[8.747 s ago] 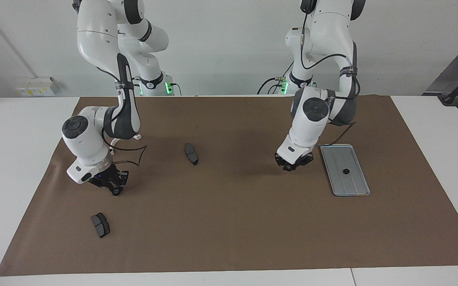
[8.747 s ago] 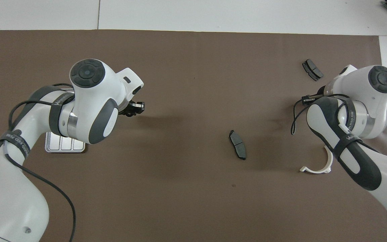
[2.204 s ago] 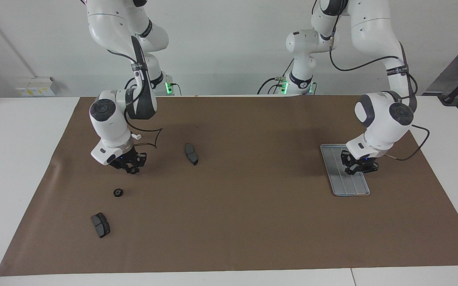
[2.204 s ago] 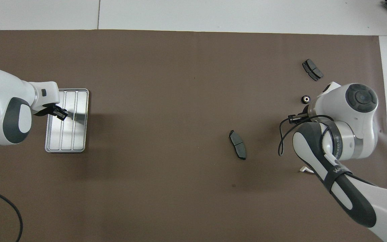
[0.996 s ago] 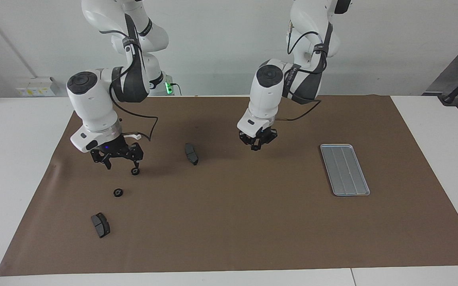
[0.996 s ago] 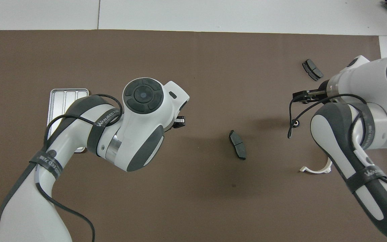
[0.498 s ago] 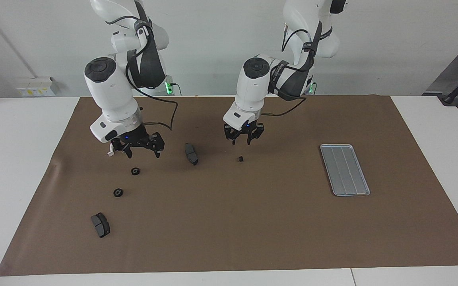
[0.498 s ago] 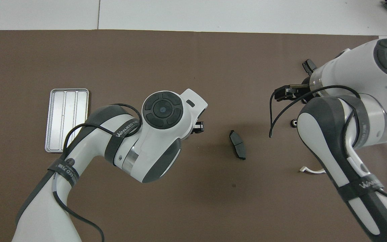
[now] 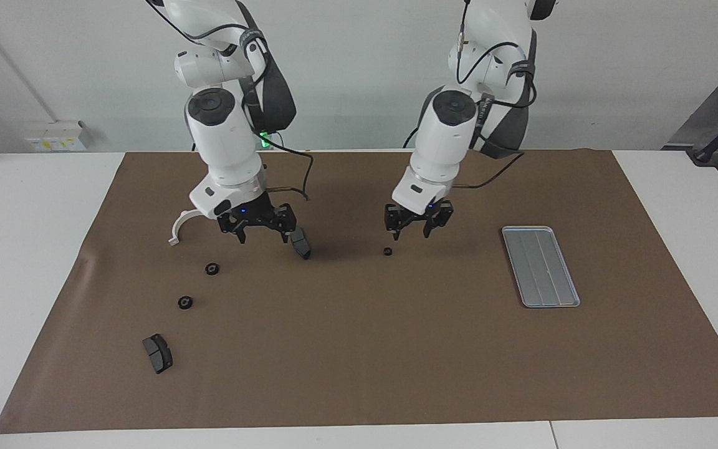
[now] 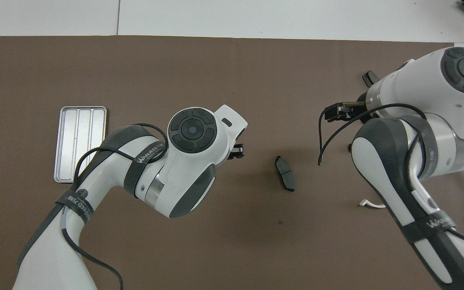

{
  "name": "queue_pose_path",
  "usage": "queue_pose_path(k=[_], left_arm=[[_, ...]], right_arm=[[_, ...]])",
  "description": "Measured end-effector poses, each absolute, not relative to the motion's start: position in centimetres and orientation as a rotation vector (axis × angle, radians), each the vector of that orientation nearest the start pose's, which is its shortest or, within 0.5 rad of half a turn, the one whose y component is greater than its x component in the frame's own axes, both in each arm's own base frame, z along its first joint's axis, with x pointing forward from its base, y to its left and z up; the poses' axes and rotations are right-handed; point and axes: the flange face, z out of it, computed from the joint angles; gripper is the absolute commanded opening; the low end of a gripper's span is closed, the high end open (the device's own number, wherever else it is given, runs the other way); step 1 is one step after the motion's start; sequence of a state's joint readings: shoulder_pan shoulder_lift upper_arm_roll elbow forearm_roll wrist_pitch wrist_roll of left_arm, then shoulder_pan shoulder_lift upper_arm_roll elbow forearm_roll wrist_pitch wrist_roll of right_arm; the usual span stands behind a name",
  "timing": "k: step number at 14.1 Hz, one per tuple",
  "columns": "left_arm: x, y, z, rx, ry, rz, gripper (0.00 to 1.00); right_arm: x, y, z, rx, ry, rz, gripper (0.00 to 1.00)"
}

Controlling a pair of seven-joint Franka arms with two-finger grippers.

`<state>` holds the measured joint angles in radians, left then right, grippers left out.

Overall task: Place bearing gear from tray to pile
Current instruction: 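Set the third gear down on the table with the left gripper, then return the left gripper to rest while the right gripper reaches the gear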

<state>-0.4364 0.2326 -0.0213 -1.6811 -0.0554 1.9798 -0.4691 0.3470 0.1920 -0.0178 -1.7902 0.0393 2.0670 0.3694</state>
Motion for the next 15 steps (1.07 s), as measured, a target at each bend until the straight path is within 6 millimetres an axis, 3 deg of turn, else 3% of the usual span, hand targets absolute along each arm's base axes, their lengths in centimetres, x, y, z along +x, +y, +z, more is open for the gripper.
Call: queue_pose_path(k=[5, 7, 10, 12, 15], left_arm=[[59.9, -14.9, 52.4, -3.203, 0.086, -0.018, 0.79], [59.7, -10.4, 55.2, -3.205, 0.068, -0.059, 0.88], [57.4, -5.7, 59.5, -3.203, -0.002, -0.060, 1.00], [56.1, -2.8, 62.0, -3.200, -0.060, -0.030, 1.00], [55.0, 0.7, 64.3, -3.167, -0.030, -0.003, 1.00]], right_arm=[[56.6, 31.2, 40.4, -3.035, 0.136, -0.169, 1.00], [55.0, 35.2, 38.6, -3.026, 0.133, -0.169, 1.00], [53.1, 41.0, 35.5, -3.057, 0.135, -0.179, 1.00], [53.3, 43.3, 33.8, -3.083, 0.141, -0.211, 0.94], [53.8, 44.2, 32.1, -3.078, 0.131, -0.223, 0.70]])
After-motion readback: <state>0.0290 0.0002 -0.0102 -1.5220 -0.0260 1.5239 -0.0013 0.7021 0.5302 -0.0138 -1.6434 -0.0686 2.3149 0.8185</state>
